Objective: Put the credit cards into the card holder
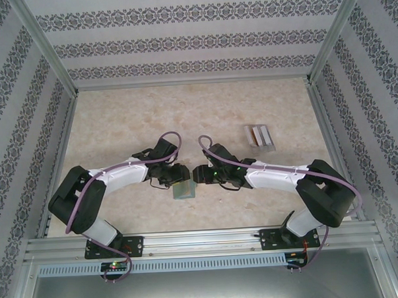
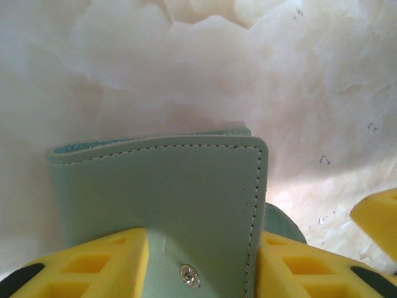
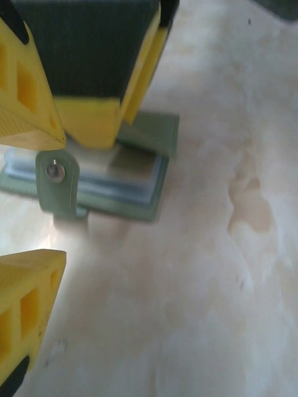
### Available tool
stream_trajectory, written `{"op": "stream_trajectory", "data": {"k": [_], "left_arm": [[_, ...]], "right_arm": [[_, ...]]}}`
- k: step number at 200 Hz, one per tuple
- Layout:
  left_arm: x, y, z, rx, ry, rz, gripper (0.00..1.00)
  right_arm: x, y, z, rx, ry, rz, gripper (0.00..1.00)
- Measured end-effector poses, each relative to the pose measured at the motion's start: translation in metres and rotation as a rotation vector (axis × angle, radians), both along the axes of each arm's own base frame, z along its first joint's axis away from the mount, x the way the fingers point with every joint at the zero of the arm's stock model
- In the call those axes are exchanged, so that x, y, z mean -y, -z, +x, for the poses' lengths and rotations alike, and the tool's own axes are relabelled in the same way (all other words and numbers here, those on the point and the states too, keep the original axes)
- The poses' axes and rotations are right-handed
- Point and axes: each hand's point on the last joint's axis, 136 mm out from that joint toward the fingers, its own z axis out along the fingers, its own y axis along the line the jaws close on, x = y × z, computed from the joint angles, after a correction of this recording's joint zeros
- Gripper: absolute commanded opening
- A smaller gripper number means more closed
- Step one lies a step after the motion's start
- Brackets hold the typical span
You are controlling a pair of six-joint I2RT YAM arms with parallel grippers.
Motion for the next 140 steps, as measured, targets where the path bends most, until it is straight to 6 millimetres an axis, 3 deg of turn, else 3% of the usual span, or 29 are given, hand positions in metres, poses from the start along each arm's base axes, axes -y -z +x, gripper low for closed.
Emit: {"op": "stream_trajectory", "data": {"k": [50,80,113,140], "left_arm": [[0.000,0.003,0.002,-0.005,-0.005,0.007,0.49],[-0.004,0.004,0.004,0.001,-0.025,0.030,0.58],[-0.008,-0.009,0.007,0.041,-0.037,0.036,0.64],[-0.013,-0.031,0.011,0.104,-0.062,0.028,0.65]], "right_arm": [[-0.011,0.005,-0.001,-0.044,-0.003,0.055,0.46],[-0.011,0.008,0.003,-0.036,0.017,0.053,0.45],[0.001,0.030,-0.001,-0.048,0.047,-0.001,0.45],[0.009,0.039,-0.009,-0.046,0.042,-0.035,0.46]]}}
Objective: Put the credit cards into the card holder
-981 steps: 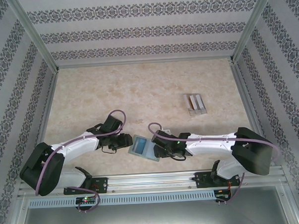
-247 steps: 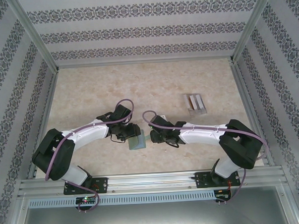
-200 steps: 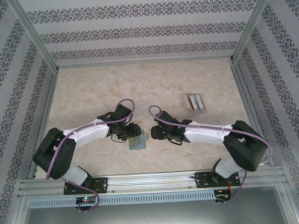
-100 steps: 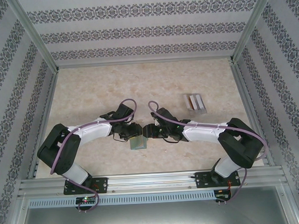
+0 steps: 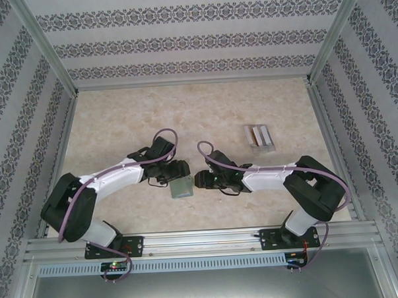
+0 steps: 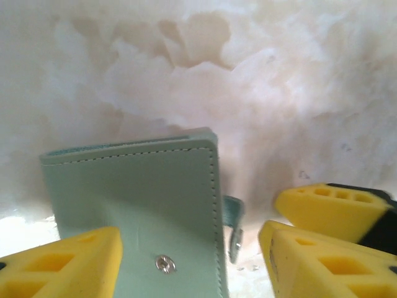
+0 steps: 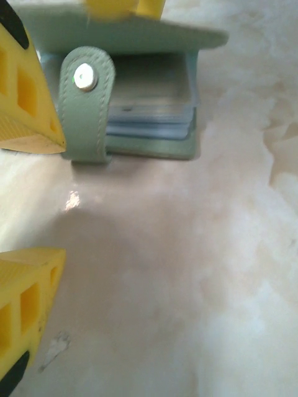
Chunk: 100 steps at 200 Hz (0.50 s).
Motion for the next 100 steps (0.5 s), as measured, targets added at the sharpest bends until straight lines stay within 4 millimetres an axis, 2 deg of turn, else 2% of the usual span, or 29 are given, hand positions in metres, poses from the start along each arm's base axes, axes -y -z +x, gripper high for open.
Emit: {"op": "stream_trajectory", "data": {"k": [32,57,78,100], "left_arm": [[-0.010,-0.029,0.003,0.089,-0.036,-0.009,0.60],[-0.025,-0.042,0.001,0.121,-0.072,-0.007,0.48],[-0.041,-0.045,-0.002,0.142,-0.109,0.002,0.40],[-0.057,-0.039,-0.009,0.131,-0.141,0.019,0.39]], "right_arm": [[-0.001,-0.014,-0.002,0.052,-0.025,0.008,0.49],[-0.010,-0.027,-0.001,0.103,-0.059,0.013,0.52],[-0.026,-0.036,0.003,0.136,-0.085,0.011,0.54],[-0.043,-0.036,0.006,0.166,-0.111,-0.005,0.55]]}}
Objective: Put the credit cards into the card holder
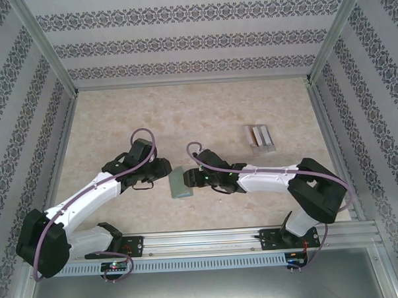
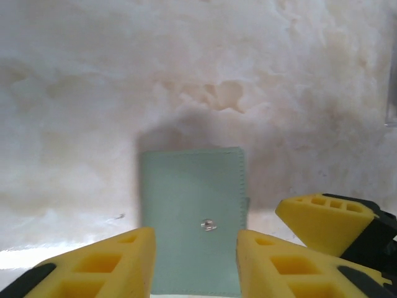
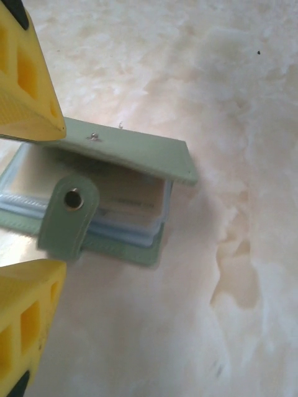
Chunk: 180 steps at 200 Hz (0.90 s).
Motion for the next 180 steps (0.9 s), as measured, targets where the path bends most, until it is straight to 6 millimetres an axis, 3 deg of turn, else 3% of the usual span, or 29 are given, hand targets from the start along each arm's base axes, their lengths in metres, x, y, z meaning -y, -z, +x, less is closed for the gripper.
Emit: {"op": "stream_trajectory", "data": {"k": [20,58,123,180], "left_arm": [[-0.008,0.011,-0.007,-0.025,-0.011,0.015,0.39],[-0.011,0.028,-0.017,-0.075,-0.006,0.031,0.40],[-0.008,0.055,-0.019,-0.157,0.007,0.056,0.44],[-0.007,0.072,-0.018,-0.186,0.009,0.070,0.46]], "right_arm": [[-0.007,0.016,-0.003,-0.006,-0.014,-0.042,0.58],[0.003,0.038,-0.001,0.021,0.014,-0.152,0.62],[0.019,0.037,0.013,0.089,0.109,-0.222,0.50],[0.043,0.032,0.025,0.087,0.181,-0.246,0.58]]}}
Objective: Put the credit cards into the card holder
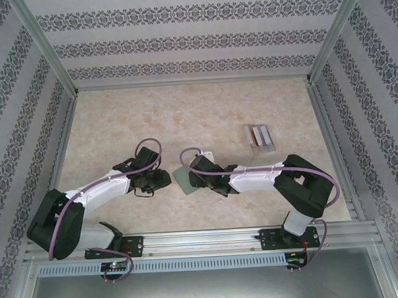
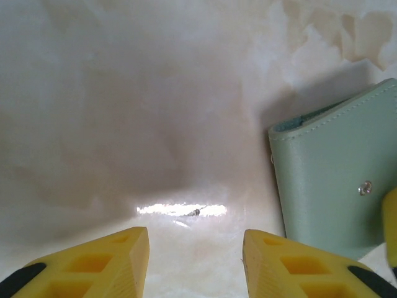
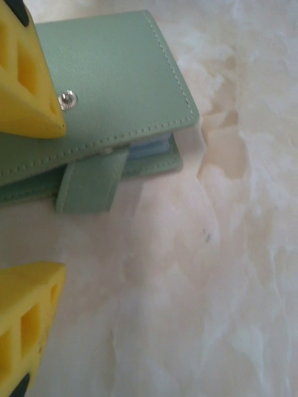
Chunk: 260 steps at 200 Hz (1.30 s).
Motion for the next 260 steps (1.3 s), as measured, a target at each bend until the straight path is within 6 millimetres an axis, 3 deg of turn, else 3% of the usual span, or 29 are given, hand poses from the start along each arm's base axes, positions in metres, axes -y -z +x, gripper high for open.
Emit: {"op": "stream_trajectory", "data": {"k": [44,75,97,118,162,189,228,260], "left_arm": [[0.012,0.004,0.007,-0.012,0.032,0.004,0.50],[0.030,-0.021,0.027,0.049,0.068,-0.042,0.51],[0.037,-0.033,0.035,0.082,0.091,-0.055,0.51],[0.037,-0.023,0.033,0.059,0.098,-0.038,0.51],[0.029,-0.001,0.033,0.015,0.099,0.033,0.54],[0.029,0.010,0.038,-0.006,0.102,0.066,0.54],[0.030,0.011,0.048,0.011,0.107,0.091,0.55],[0.032,0.013,0.052,0.012,0.122,0.124,0.54]], "right_arm": [[0.014,-0.012,0.013,-0.042,0.008,0.062,0.56],[0.001,-0.009,0.010,-0.089,-0.077,0.083,0.55],[-0.009,0.007,0.009,-0.141,-0.115,0.078,0.56],[-0.017,0.007,0.014,-0.147,-0.123,0.092,0.55],[-0.023,0.006,0.017,-0.156,-0.110,0.098,0.31],[-0.022,0.006,0.017,-0.156,-0.103,0.095,0.26],[-0.015,0.009,0.019,-0.174,-0.056,0.086,0.14],[-0.011,0.012,0.017,-0.203,-0.019,0.101,0.14]]}}
